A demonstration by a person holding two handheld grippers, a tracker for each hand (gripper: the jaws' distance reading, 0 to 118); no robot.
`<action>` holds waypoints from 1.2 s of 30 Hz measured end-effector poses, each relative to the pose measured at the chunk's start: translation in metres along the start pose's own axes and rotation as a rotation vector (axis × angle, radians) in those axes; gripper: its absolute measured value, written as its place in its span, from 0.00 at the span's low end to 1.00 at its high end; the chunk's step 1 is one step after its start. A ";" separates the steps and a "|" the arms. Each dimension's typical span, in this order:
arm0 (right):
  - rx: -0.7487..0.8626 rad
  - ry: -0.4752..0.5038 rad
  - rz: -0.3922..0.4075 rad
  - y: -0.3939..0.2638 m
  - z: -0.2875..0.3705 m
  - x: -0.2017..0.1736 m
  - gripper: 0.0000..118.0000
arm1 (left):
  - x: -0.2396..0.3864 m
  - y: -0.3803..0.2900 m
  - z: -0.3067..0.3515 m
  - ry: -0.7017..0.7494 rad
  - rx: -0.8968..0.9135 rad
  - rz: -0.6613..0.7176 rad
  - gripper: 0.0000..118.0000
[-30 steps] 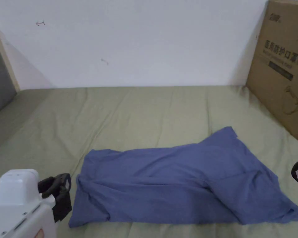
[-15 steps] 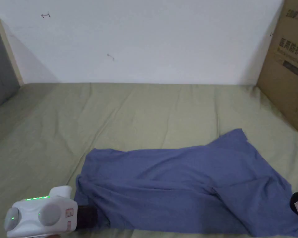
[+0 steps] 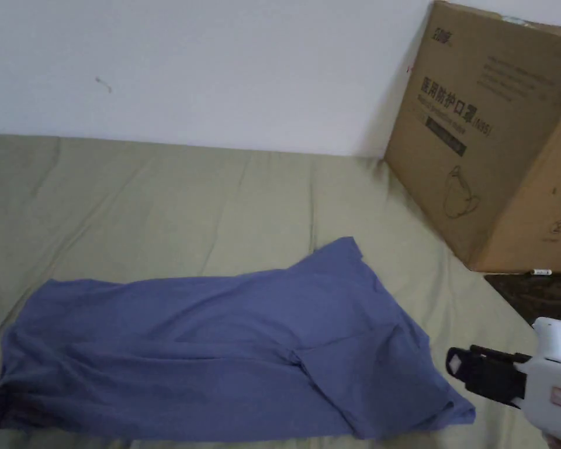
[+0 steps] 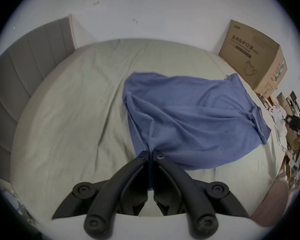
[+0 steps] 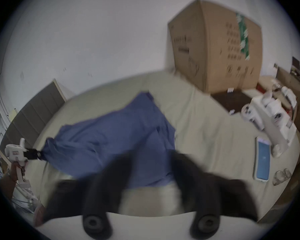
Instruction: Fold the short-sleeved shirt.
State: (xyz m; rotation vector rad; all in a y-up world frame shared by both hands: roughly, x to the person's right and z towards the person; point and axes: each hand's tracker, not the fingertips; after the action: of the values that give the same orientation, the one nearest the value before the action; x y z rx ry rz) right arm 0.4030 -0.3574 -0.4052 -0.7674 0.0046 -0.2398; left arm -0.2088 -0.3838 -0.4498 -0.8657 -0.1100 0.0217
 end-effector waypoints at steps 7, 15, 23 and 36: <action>-0.258 -0.144 -0.157 -0.005 -0.109 0.060 0.97 | 0.003 -0.002 -0.001 0.038 -0.014 -0.021 0.02; -0.314 -0.142 0.087 -0.001 -0.091 0.026 0.04 | -0.006 -0.018 -0.024 0.064 -0.099 0.008 0.02; -0.280 -0.132 0.134 0.009 -0.027 0.014 0.04 | -0.009 0.001 0.012 0.060 -0.051 -0.051 0.02; -0.500 -0.123 0.110 -0.112 0.050 0.020 0.04 | -0.038 -0.130 0.070 -0.052 -0.305 -0.056 0.03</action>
State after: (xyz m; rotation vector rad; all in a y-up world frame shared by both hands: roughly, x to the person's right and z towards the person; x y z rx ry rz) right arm 0.4028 -0.4051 -0.2900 -1.2753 -0.0104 -0.0846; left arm -0.2572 -0.4172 -0.3095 -1.1666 -0.1899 -0.0258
